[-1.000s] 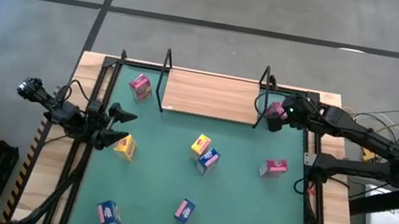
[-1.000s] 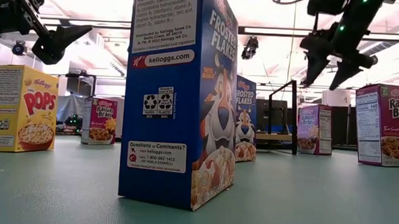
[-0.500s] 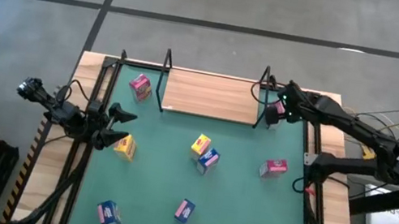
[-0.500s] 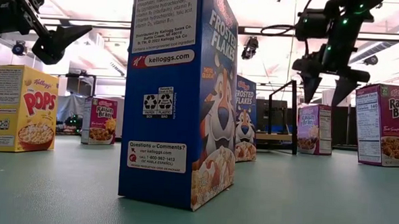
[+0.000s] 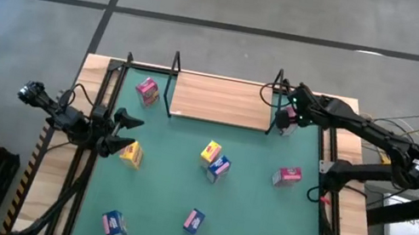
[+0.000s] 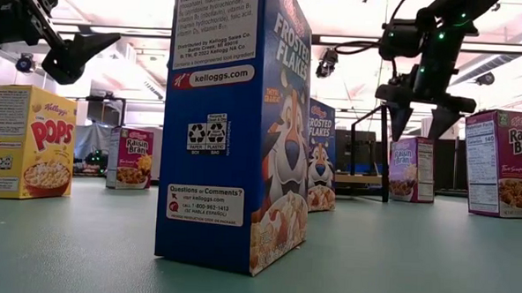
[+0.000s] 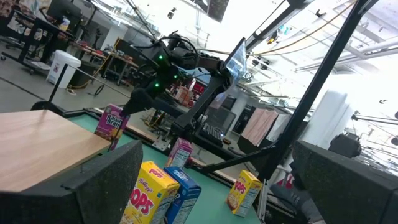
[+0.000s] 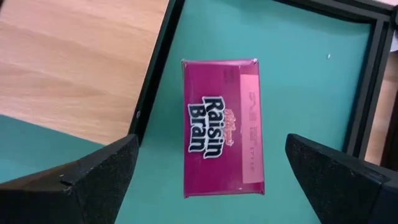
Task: Stack cereal on shelf
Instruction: Put the top right pink cereal box on the shelf
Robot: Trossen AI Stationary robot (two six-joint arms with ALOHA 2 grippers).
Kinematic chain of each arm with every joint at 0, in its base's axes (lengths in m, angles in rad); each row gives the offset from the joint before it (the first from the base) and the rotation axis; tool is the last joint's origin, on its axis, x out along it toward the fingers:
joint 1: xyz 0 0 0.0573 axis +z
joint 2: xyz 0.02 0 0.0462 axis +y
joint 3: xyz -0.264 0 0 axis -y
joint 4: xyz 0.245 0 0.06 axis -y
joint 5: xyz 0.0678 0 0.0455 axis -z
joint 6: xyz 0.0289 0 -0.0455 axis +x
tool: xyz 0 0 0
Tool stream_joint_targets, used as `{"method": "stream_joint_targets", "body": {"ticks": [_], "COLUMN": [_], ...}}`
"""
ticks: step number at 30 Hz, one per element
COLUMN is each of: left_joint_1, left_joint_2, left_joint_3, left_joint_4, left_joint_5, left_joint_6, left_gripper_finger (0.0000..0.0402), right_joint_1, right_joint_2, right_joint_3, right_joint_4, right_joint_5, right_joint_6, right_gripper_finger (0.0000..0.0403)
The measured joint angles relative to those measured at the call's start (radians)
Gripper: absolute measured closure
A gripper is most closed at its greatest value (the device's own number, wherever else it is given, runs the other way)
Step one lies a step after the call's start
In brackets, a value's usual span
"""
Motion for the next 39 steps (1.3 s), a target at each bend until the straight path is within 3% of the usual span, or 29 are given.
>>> {"method": "stream_joint_targets", "body": {"ticks": [11, 21, 39], "left_joint_1": [0.0, 0.0, 0.0], "left_joint_2": [0.0, 0.0, 0.0], "left_joint_3": [0.0, 0.0, 0.0], "left_joint_4": [0.0, 0.0, 0.0], "left_joint_5": [0.0, 0.0, 0.0], "left_joint_6": [0.0, 0.0, 0.0], "left_gripper_finger": [0.0003, 0.0003, 0.0003], "right_joint_1": [-0.019, -0.022, -0.059], "right_joint_2": [-0.003, -0.022, -0.027], "right_joint_3": [0.0, -0.002, -0.019], "right_joint_4": [0.006, -0.001, -0.015], "right_joint_5": [0.012, -0.081, -0.057], "right_joint_6": [0.059, -0.189, -0.107], "right_gripper_finger": [0.0008, 0.0014, 0.0014]}}
